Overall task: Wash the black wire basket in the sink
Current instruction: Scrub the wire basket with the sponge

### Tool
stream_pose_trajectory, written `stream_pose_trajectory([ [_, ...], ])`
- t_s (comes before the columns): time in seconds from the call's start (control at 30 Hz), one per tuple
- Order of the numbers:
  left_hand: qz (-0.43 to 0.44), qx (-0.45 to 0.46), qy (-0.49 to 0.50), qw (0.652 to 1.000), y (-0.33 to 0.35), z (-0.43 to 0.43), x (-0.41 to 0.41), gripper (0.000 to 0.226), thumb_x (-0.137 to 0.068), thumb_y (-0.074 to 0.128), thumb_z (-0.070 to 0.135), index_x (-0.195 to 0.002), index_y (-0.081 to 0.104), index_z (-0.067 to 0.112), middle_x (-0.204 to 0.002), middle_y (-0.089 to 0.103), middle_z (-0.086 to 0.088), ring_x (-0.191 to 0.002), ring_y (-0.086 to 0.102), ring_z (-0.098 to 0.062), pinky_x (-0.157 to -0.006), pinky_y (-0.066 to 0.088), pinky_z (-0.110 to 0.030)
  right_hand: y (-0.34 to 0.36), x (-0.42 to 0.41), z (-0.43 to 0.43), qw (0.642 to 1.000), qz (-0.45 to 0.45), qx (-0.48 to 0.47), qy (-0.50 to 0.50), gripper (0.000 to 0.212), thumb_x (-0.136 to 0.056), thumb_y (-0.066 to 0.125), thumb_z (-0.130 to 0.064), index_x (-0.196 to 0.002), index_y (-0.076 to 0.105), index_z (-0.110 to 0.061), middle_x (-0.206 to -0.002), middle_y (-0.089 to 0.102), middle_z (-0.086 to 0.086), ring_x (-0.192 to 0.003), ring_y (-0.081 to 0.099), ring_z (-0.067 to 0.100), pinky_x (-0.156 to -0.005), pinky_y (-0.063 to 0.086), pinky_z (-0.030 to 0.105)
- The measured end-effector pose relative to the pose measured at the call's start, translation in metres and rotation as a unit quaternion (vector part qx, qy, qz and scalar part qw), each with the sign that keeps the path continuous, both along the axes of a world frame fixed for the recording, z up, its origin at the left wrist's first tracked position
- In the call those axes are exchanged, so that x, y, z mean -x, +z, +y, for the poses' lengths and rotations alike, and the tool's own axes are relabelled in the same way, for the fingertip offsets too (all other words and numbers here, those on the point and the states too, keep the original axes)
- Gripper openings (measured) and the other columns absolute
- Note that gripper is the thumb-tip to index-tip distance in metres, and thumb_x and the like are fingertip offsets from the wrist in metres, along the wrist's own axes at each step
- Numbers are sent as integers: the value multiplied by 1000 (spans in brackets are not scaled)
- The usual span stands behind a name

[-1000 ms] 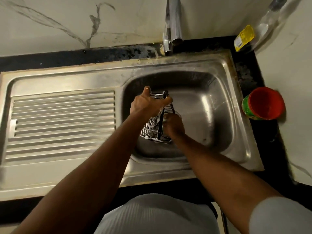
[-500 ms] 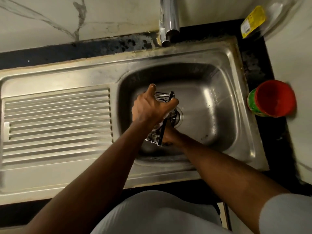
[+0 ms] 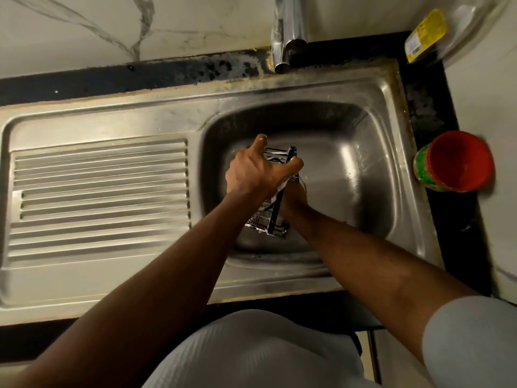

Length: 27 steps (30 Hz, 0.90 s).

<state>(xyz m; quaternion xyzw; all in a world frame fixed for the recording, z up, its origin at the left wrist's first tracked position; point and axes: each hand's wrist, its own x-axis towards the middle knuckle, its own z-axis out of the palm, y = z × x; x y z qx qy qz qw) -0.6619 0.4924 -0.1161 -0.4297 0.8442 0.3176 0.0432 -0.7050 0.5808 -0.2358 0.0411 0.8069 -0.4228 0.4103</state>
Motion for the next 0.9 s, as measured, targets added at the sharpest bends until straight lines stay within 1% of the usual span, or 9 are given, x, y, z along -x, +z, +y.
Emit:
stream_pose_trajectory([
  [0.07, -4, -3, 10, 1000, -1, 2, 1, 90, -65, 59, 82, -140, 53, 32, -126, 70, -4, -112, 67, -33, -90, 56, -44, -5, 2, -7, 1000, -30, 3, 1, 34, -107, 39, -20, -76, 54, -16, -82, 60, 6, -85, 64, 28, -91, 54, 40],
  [0.13, -3, -5, 26, 1000, -1, 1, 0, 92, -65, 58, 82, -142, 52, 32, -128, 69, -6, -114, 67, -34, -92, 57, -47, -23, 2, -3, 985, -1, -34, 171, 33, -104, 40, -20, -72, 42, -25, -83, 50, -1, -100, 60, 37, -105, 46, 48],
  [0.23, -5, -12, 21, 1000, -1, -6, 2, 93, -67, 57, 85, -142, 51, 31, -126, 70, -6, -112, 68, -33, -91, 57, -47, -7, -4, 13, 898, 22, -135, 419, 38, -96, 63, -9, -71, 41, -29, -90, 50, 3, -94, 59, 33, -84, 51, 41],
  [0.3, -8, -11, 9, 1000, 1, -5, 4, 96, -68, 57, 86, -145, 48, 29, -121, 70, -7, -108, 68, -32, -88, 58, -47, 7, -9, 22, 874, 3, -114, 471, 40, -93, 66, -6, -73, 43, -31, -80, 48, -5, -75, 52, 16, -69, 44, 29],
  [0.37, -12, -8, -4, 1000, 3, 1, 5, 102, -68, 55, 88, -149, 43, 28, -111, 70, -7, -98, 69, -30, -83, 60, -46, -8, -7, 33, 865, 4, -65, 497, 43, -90, 61, 2, -71, 44, -33, -74, 47, -6, -74, 55, 25, -70, 42, 33],
  [0.43, -19, -8, -15, 1000, 4, 5, 6, 107, -69, 53, 88, -154, 37, 26, -112, 68, -8, -97, 69, -30, -83, 60, -46, -16, -4, 40, 883, -4, -38, 469, 23, -87, 63, -5, -79, 63, -26, -81, 63, 0, -81, 65, 26, -77, 50, 33],
  [0.5, -27, -9, -21, 999, 3, 4, 7, 109, -71, 54, 85, -158, 31, 24, -124, 64, -11, -108, 66, -33, -87, 58, -47, -12, 3, 45, 934, -36, 32, 355, 14, -91, 64, -5, -97, 72, -16, -88, 72, 9, -62, 62, 10, -59, 53, 26],
  [0.6, -34, -15, -12, 999, 3, 2, 6, 109, -72, 55, 84, -159, 29, 25, -135, 60, -14, -120, 62, -37, -94, 55, -50, 32, 18, 49, 977, -31, 58, 202, 20, -97, 59, 1, -88, 65, -16, -61, 63, -5, -46, 51, 4, -44, 39, 20],
  [0.9, -31, -95, -7, 995, 5, -20, -1, 98, -77, 63, 82, -149, 43, 19, -119, 67, -11, -100, 67, -27, -82, 59, -38, 71, 48, 86, 990, 70, 94, -78, 14, -93, 69, -7, -85, 70, -19, -72, 65, 0, -52, 50, 12, -40, 36, 17],
])
